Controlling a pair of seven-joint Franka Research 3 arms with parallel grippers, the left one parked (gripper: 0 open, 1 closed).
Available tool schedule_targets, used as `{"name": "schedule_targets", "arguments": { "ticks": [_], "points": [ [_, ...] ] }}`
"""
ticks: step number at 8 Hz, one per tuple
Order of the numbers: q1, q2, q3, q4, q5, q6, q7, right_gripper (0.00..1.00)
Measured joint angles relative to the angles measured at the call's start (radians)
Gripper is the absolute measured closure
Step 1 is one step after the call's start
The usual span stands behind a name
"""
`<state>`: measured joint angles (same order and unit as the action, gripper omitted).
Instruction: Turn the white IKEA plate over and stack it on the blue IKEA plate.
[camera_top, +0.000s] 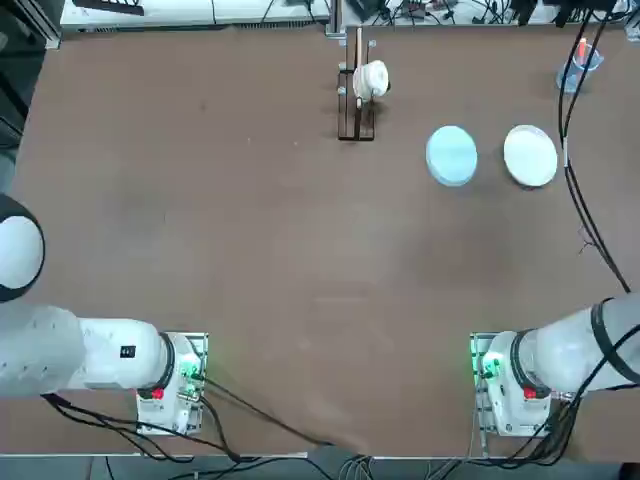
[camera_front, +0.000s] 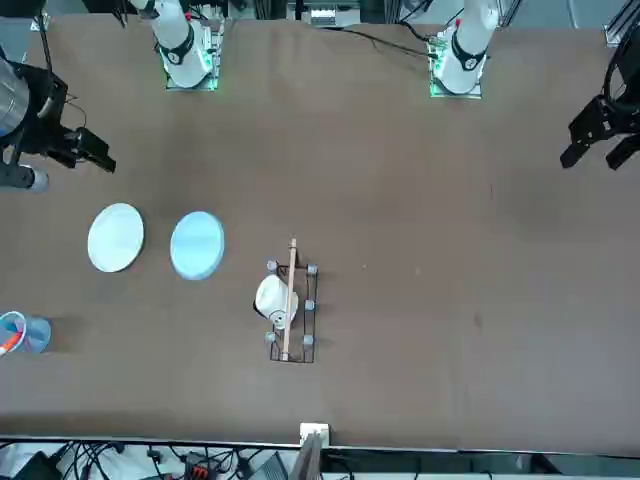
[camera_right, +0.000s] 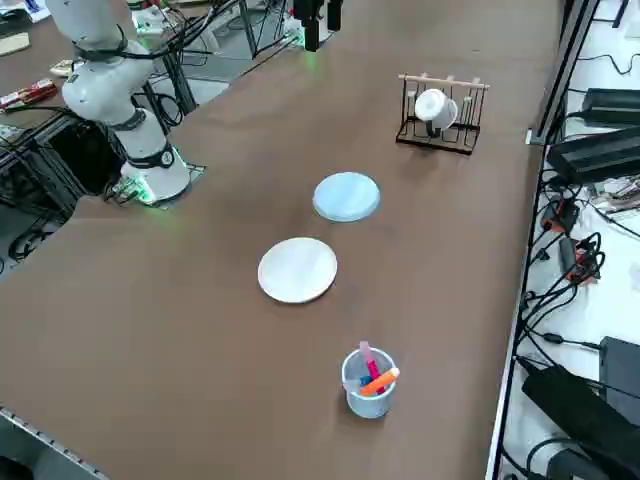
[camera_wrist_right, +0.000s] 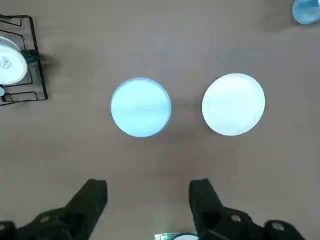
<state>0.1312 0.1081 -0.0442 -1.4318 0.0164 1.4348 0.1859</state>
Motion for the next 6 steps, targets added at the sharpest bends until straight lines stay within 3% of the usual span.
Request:
{"name": "schedule_targets", "arguments": {
  "ticks": [4, 6],
  "points": [
    [0.000, 0.001, 0.000, -0.002, -0.004, -0.006, 0.000, 0.00],
    [-0.004, 0.010, -0.002, -0.049, -0.040, -0.013, -0.016, 0.00]
  ]
}}
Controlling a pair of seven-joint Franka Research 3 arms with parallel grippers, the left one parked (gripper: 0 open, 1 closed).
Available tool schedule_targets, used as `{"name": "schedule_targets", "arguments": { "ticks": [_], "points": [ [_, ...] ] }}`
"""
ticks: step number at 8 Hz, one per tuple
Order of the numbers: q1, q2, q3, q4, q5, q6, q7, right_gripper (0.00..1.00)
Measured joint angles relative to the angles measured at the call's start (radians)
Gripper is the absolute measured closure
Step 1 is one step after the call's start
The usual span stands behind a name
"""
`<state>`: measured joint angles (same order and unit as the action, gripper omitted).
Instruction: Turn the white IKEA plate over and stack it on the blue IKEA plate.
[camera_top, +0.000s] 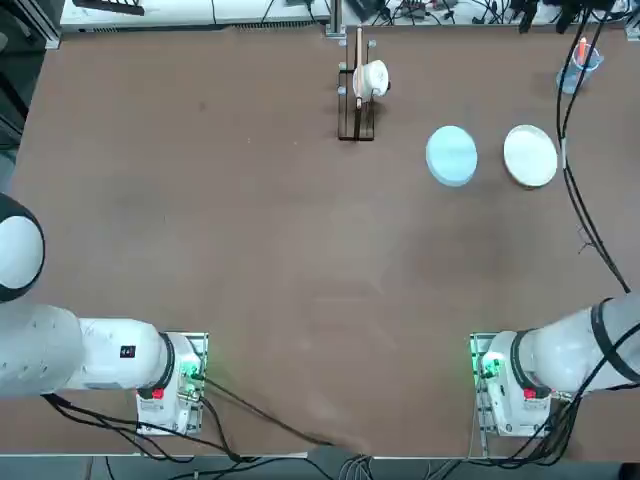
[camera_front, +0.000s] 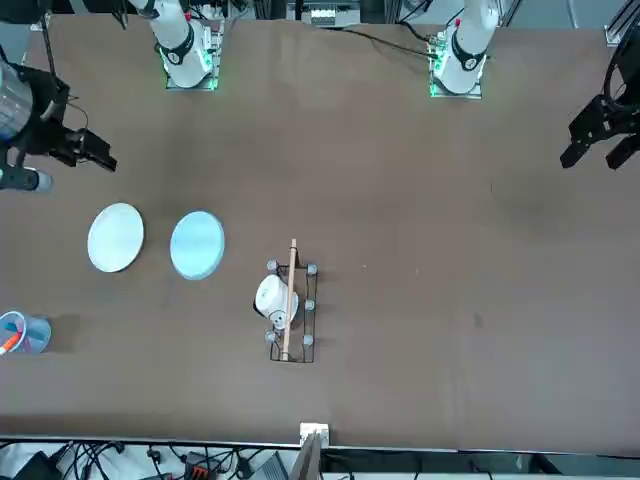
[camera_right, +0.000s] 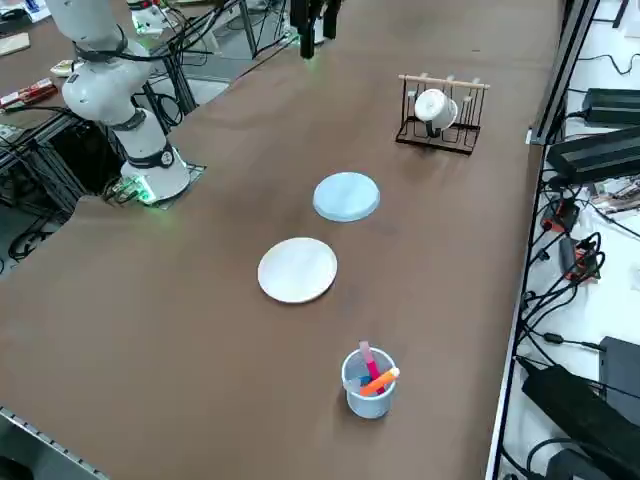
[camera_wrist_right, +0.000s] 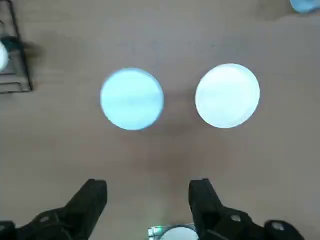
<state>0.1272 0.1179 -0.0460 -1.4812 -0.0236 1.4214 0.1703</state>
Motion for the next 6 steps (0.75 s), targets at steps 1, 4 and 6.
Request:
{"name": "schedule_targets", "arguments": {
  "ticks": [1, 4, 6],
  "points": [
    [-0.005, 0.012, -0.004, -0.064, -0.024, 0.044, -0.015, 0.00],
    [-0.034, 0.038, -0.010, -0.363, -0.042, 0.386, -0.021, 0.00],
    [-0.110, 0.045, -0.013, -0.593, -0.047, 0.673, -0.065, 0.00]
  ]
}}
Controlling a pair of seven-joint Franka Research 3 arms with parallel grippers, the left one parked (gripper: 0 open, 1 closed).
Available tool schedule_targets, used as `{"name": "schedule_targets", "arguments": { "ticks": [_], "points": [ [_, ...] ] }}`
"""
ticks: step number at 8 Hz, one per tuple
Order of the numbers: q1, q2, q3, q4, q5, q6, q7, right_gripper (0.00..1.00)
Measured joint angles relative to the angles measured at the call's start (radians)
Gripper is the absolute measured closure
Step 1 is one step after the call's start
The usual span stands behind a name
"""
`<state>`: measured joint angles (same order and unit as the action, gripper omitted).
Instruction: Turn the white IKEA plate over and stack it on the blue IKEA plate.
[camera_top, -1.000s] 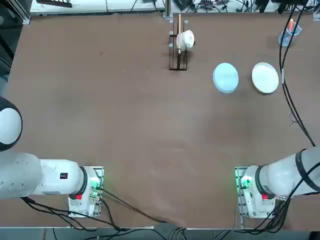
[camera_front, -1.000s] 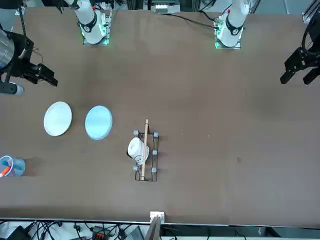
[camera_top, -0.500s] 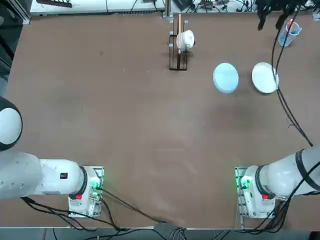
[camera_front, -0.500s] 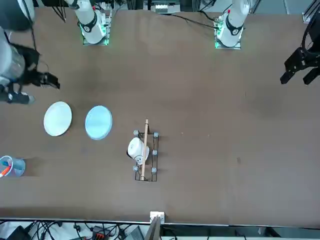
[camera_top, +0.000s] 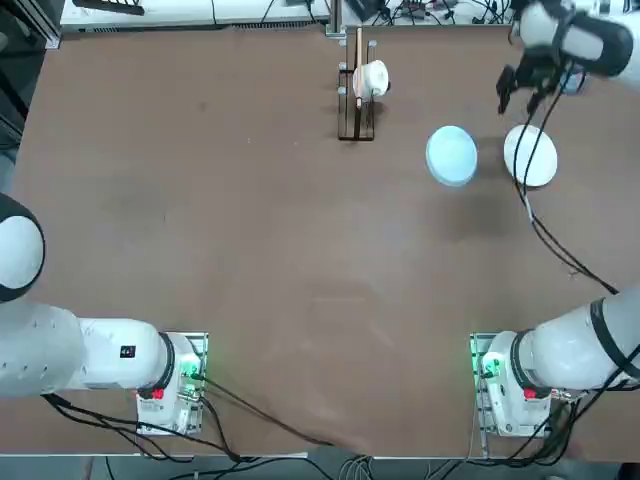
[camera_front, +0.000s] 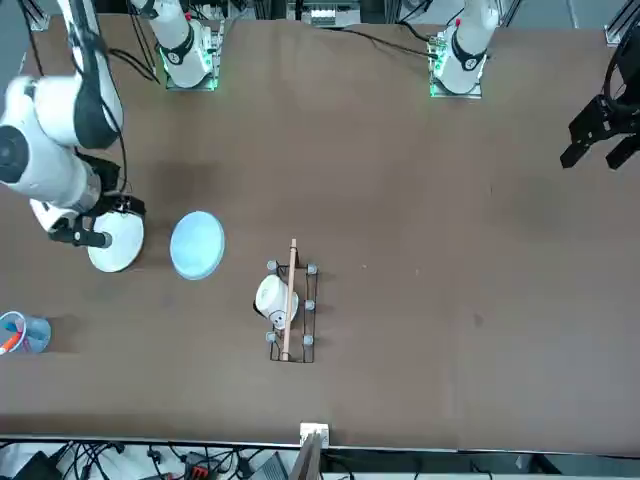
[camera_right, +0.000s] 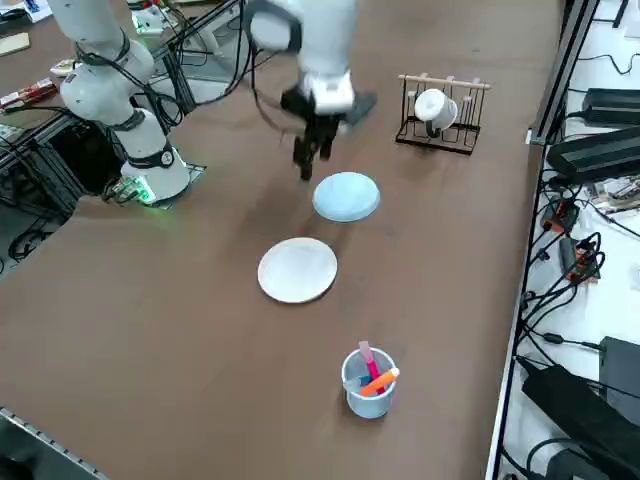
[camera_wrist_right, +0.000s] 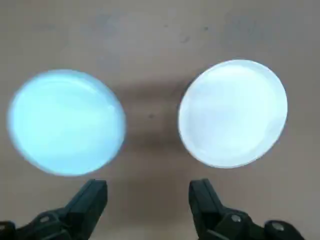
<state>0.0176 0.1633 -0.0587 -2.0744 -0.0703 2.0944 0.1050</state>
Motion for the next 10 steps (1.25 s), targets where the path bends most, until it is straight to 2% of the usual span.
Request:
{"name": "schedule_targets", "arguments": {
  "ticks": [1, 2, 6, 8, 9, 10],
  "points": [
    [-0.051, 0.014, -0.002, -0.085, 0.000, 0.110, -0.045, 0.00],
    [-0.084, 0.042, -0.004, -0.125, 0.000, 0.168, -0.072, 0.00],
    [-0.095, 0.168, 0.004, -0.132, 0.000, 0.280, -0.078, 0.00],
    [-0.095, 0.210, 0.004, -0.120, -0.010, 0.319, -0.078, 0.05],
    [-0.095, 0.226, 0.004, -0.114, -0.018, 0.325, -0.078, 0.19],
    [-0.095, 0.234, 0.004, -0.109, -0.020, 0.327, -0.078, 0.40]
  ]
}}
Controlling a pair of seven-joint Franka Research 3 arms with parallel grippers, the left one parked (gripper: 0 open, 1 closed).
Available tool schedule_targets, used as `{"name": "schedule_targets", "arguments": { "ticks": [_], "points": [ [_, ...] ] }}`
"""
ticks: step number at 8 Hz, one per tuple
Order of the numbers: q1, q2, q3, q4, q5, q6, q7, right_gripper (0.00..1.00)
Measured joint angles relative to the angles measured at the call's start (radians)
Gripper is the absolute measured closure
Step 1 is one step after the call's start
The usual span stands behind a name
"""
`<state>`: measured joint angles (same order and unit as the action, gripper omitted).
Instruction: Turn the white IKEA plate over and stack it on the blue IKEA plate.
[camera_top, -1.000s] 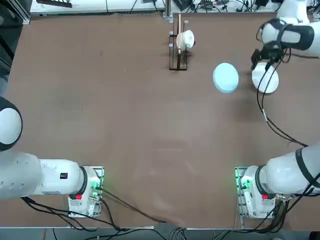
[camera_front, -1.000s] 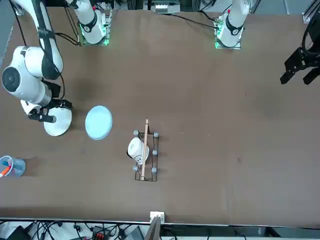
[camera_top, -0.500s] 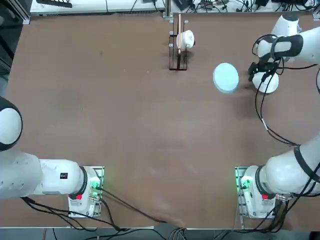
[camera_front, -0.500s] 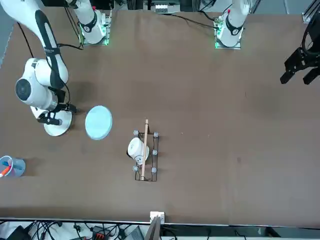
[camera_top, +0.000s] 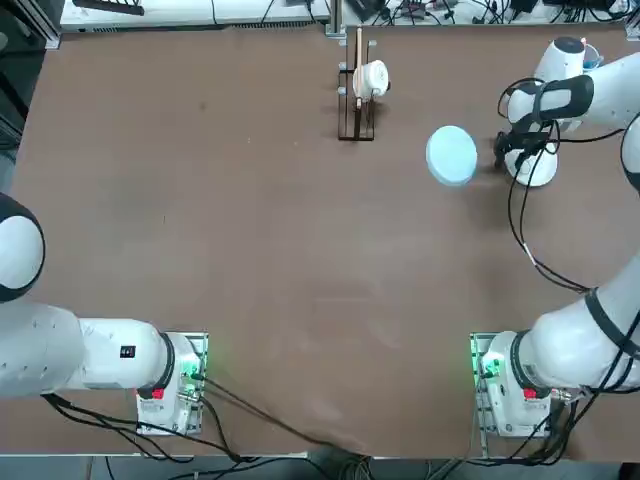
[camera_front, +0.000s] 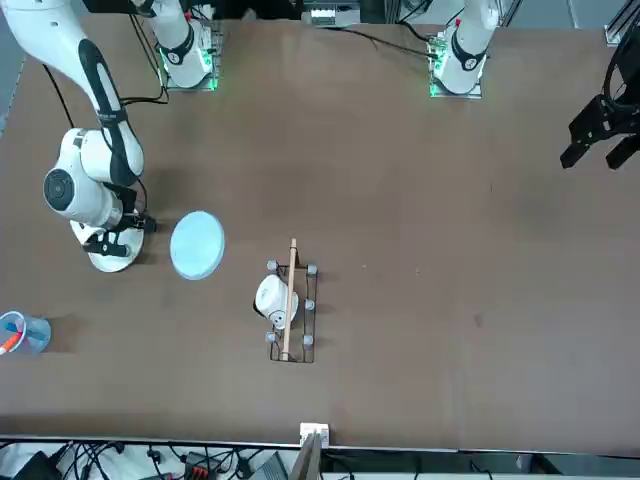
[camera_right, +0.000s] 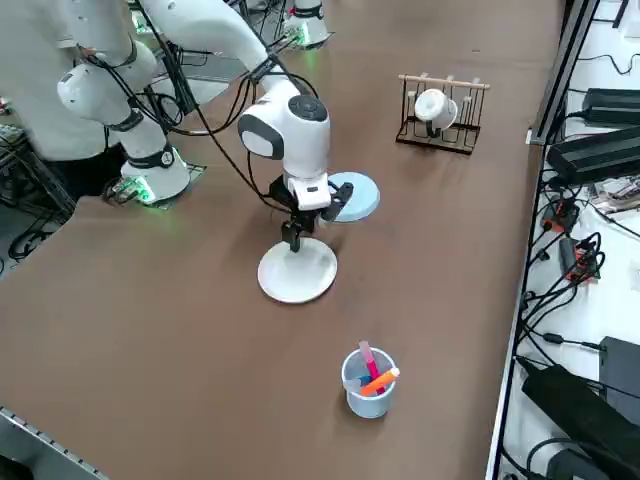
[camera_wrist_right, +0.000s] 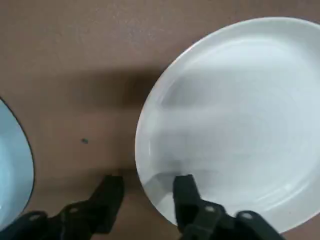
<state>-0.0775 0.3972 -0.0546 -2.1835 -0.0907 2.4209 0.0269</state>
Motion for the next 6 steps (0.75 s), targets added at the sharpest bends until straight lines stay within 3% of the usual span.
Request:
{"name": "schedule_targets", "arguments": {
  "ticks": [6],
  "points": [
    [0.000, 0.004, 0.000, 0.032, -0.061, -0.020, -0.042, 0.97]
  ]
}}
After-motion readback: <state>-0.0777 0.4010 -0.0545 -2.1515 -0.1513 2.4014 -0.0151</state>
